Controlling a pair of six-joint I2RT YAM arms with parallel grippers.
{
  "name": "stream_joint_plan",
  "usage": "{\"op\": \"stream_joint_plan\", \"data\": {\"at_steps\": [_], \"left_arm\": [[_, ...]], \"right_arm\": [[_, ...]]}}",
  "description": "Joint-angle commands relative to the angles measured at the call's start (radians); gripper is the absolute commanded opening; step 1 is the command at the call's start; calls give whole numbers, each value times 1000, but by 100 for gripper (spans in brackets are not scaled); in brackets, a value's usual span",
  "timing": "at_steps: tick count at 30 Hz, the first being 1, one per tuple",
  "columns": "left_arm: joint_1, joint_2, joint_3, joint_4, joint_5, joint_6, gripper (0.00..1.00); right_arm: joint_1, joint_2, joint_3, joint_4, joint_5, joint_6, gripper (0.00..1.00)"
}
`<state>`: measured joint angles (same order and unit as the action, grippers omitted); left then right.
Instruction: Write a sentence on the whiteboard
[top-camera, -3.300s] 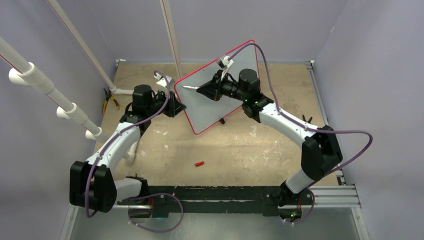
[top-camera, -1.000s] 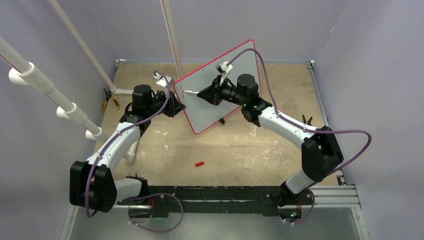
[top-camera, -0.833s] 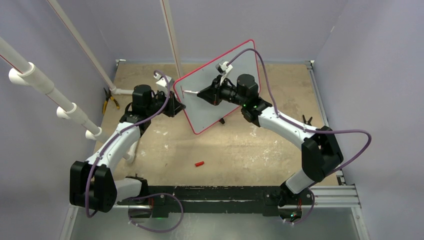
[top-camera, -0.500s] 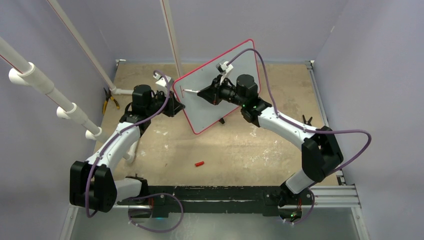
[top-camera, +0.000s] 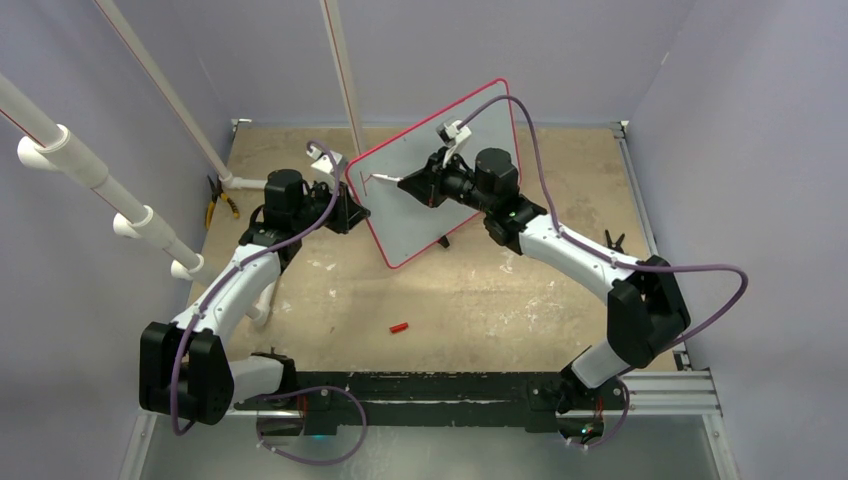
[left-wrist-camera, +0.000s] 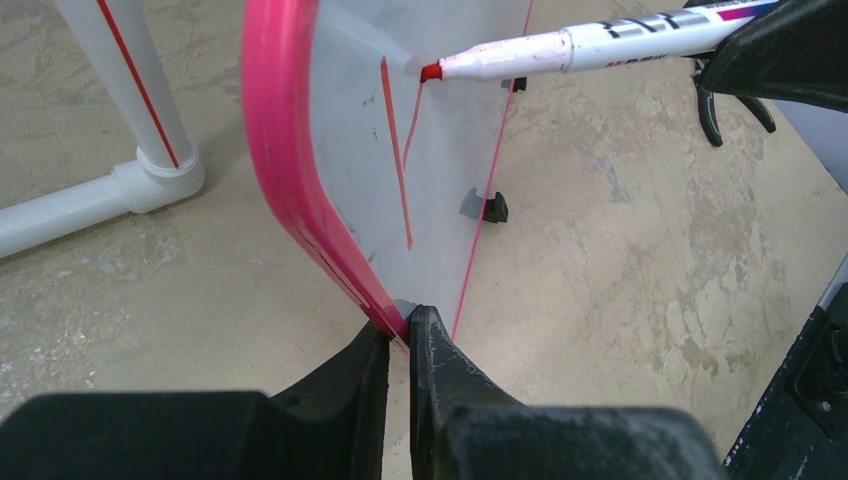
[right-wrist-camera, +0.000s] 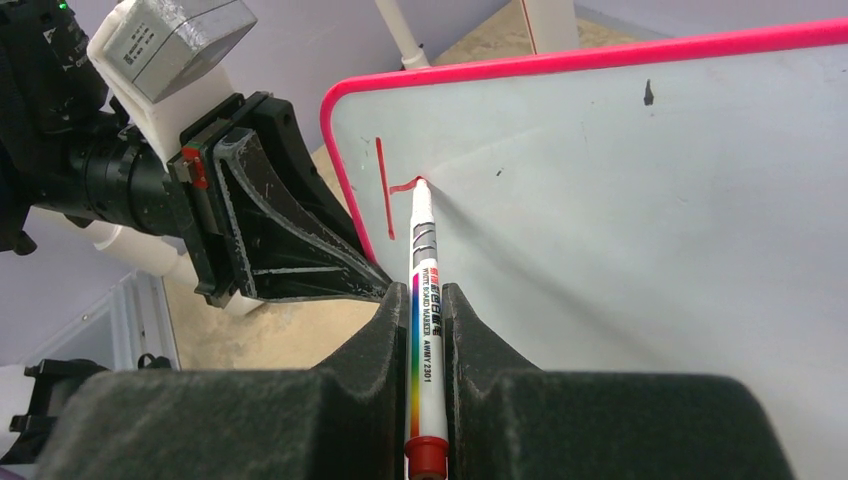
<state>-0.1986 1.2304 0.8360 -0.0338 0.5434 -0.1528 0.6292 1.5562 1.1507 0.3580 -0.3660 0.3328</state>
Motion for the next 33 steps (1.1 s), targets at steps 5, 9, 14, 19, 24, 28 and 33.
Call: {"op": "stream_joint_plan", "data": {"at_steps": [5, 9, 14, 19, 24, 28, 33], "left_arm": [[2, -11, 29, 35, 2, 41, 0], [3, -9, 28, 35, 1, 41, 0], [2, -8, 28, 35, 4, 41, 0], [3, -8, 28, 35, 4, 40, 0], [3, -6, 28, 36, 7, 41, 0], [2, -5, 28, 35, 10, 39, 0], [3, -6, 28, 36, 10, 39, 0]], "right_arm": [[-5, -49, -4, 14, 57, -5, 0], [-5, -76, -8, 26, 18, 6, 0], [-5, -71, 22, 30, -4, 14, 0], [-6, -36, 52, 29, -6, 11, 0], [-6, -15, 64, 38, -14, 12, 0], [-5, -7, 71, 51, -11, 15, 0], [-5, 7, 78, 47, -4, 15, 0]]}}
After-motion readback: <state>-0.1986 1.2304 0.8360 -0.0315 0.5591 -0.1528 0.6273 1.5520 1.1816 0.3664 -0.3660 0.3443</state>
